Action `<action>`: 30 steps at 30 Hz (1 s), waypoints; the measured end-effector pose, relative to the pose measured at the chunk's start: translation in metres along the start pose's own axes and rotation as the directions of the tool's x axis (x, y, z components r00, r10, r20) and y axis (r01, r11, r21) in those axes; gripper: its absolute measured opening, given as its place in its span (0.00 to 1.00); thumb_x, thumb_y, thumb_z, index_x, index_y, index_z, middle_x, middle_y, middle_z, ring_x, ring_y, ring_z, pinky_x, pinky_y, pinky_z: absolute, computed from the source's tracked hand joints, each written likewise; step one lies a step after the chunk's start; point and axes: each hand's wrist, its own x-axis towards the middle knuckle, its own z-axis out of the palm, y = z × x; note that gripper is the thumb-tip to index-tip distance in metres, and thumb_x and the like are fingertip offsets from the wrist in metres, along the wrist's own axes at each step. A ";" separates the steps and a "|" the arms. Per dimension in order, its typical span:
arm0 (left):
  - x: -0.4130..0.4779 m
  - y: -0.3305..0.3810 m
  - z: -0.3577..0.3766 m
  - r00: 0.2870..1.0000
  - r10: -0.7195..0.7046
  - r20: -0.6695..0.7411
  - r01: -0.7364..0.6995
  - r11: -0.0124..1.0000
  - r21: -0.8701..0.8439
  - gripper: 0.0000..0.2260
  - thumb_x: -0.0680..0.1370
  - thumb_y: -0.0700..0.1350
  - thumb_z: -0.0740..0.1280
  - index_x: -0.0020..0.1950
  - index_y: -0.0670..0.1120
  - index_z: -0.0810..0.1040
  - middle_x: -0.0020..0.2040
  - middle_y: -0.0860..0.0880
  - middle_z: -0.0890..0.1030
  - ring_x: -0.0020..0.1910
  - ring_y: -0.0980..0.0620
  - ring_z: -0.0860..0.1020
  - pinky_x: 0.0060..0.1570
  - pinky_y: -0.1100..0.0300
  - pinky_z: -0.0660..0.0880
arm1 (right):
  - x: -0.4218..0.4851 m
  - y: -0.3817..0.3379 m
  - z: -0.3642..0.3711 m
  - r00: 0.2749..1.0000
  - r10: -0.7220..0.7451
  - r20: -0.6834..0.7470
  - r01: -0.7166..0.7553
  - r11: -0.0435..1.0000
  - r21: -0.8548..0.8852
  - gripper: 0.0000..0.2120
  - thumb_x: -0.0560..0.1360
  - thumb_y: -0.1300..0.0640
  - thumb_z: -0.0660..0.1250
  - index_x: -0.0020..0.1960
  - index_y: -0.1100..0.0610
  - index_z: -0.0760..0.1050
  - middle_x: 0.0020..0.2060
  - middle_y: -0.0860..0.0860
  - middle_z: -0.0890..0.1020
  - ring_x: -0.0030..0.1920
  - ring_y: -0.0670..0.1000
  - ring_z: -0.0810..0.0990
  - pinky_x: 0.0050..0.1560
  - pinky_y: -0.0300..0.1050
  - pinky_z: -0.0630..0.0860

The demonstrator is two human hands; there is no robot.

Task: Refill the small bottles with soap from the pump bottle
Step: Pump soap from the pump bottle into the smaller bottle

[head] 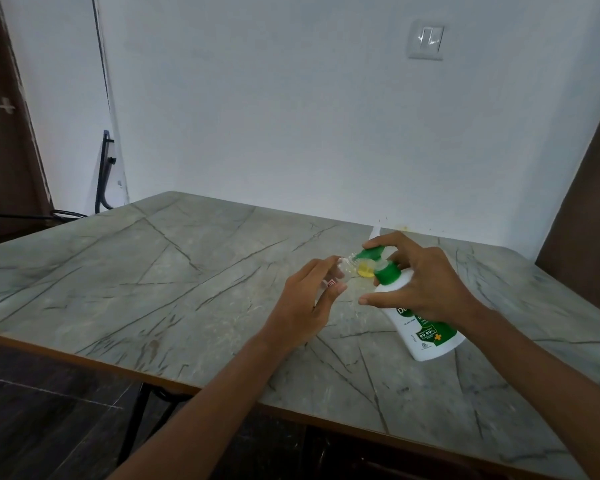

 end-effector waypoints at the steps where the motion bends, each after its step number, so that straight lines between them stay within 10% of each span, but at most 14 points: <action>1: 0.000 0.000 0.000 1.000 0.003 0.006 -0.003 1.000 0.002 0.14 0.80 0.43 0.65 0.64 0.41 0.74 0.52 0.47 0.80 0.49 0.60 0.75 0.49 0.77 0.70 | -0.001 0.000 0.000 1.000 0.002 -0.009 -0.002 1.000 0.005 0.31 0.55 0.33 0.75 0.55 0.33 0.70 0.42 0.41 0.82 0.39 0.41 0.83 0.37 0.31 0.79; 16: 0.000 0.003 0.000 0.999 -0.029 0.015 0.029 1.000 -0.009 0.15 0.80 0.46 0.64 0.64 0.41 0.74 0.53 0.48 0.81 0.50 0.60 0.76 0.51 0.77 0.69 | -0.001 -0.002 0.001 0.998 -0.054 0.039 0.054 0.998 -0.011 0.34 0.63 0.31 0.72 0.64 0.26 0.60 0.48 0.30 0.76 0.46 0.34 0.80 0.46 0.28 0.75; 30: 0.001 0.005 -0.002 1.000 -0.013 0.002 0.013 1.000 -0.029 0.16 0.77 0.43 0.69 0.63 0.40 0.75 0.53 0.47 0.82 0.52 0.63 0.74 0.50 0.79 0.69 | -0.001 -0.003 0.001 0.997 -0.069 -0.020 0.070 0.997 0.031 0.30 0.56 0.37 0.77 0.55 0.35 0.70 0.40 0.35 0.79 0.41 0.35 0.82 0.35 0.25 0.74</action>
